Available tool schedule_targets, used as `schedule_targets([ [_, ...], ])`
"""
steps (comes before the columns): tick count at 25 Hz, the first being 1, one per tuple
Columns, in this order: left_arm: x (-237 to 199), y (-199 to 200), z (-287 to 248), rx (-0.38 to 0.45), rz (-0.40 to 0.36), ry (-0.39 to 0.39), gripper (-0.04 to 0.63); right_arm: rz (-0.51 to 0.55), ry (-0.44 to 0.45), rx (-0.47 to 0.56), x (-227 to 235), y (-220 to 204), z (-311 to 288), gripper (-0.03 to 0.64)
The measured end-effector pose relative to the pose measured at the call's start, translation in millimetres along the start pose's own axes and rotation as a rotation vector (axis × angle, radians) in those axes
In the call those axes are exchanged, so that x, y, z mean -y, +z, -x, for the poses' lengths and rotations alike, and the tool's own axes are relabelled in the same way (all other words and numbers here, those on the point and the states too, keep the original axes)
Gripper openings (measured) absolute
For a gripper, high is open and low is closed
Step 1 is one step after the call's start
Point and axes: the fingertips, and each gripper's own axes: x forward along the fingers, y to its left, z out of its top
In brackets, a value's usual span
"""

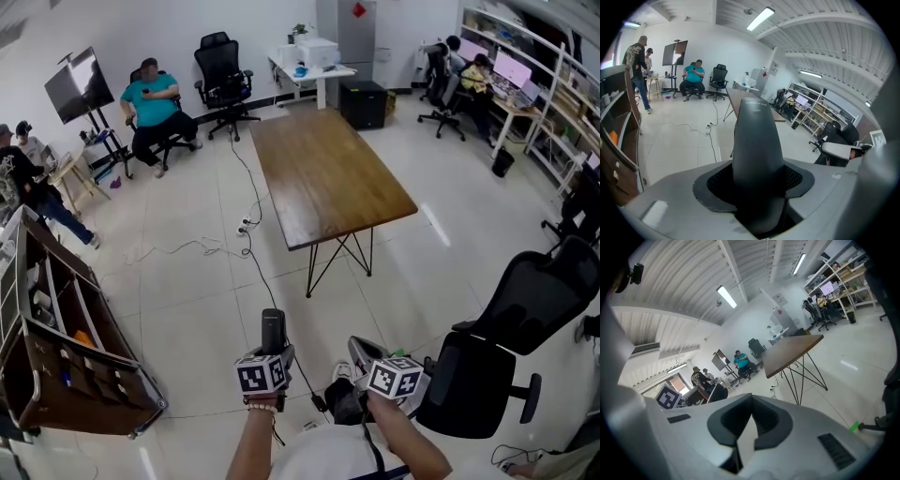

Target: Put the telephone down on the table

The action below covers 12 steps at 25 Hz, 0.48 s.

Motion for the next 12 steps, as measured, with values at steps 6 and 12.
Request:
schedule_targets([
  [6,2,45,-36,0.0,0.015,0.028,0.279,-0.02,0.015,-0.008,30,46,-40,0.002],
  [12,15,93,-74,0.009,0.017,0.052,0.279,-0.034,0.05,-0.028,59,84,-73,0.002],
])
